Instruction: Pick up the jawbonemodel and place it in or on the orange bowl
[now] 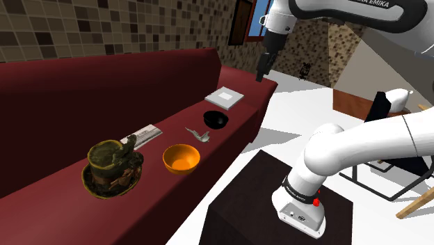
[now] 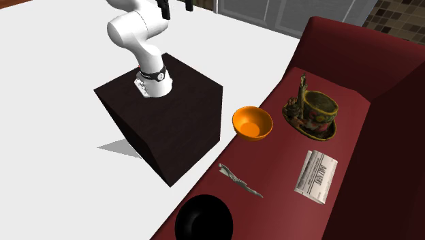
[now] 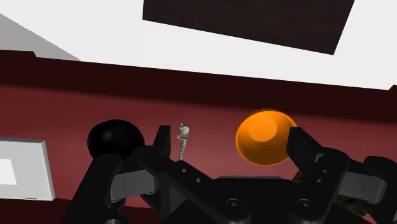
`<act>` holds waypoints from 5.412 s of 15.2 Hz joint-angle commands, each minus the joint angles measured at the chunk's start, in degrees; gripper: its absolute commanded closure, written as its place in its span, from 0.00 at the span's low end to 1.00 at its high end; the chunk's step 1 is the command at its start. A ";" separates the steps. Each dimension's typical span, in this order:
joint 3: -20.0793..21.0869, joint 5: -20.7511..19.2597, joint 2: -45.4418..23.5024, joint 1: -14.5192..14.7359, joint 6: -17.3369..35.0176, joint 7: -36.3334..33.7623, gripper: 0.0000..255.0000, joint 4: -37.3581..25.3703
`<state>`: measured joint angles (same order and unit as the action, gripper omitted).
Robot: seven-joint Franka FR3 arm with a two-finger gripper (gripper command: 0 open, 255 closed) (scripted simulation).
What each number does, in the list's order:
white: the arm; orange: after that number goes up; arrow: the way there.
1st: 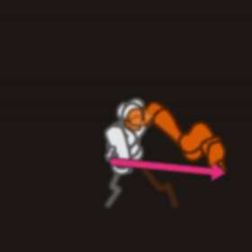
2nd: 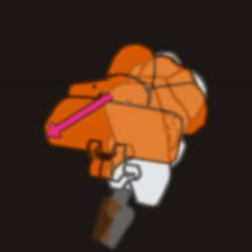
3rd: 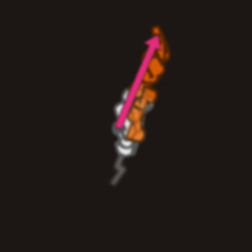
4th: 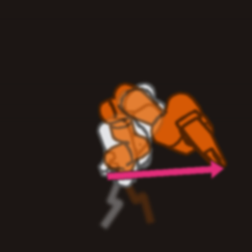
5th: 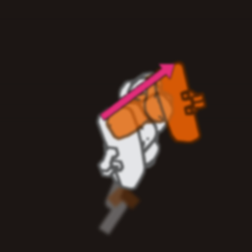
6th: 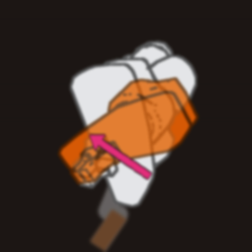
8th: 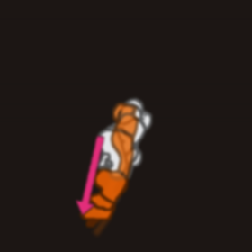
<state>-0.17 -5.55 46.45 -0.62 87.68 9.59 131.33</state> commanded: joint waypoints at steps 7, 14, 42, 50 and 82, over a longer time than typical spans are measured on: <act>-2.56 -0.26 -6.87 -0.18 11.09 1.41 0.00 4.93; -5.40 0.09 -18.20 -0.14 23.82 3.43 0.00 7.23; -6.05 15.66 -80.00 -3.34 51.90 18.55 0.00 -21.05; -5.18 16.58 -85.11 -3.77 55.86 19.16 0.00 -22.14; -6.49 14.96 -76.36 -2.85 48.81 17.79 1.00 -20.49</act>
<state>-6.56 9.55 -30.63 -3.51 137.05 27.45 110.68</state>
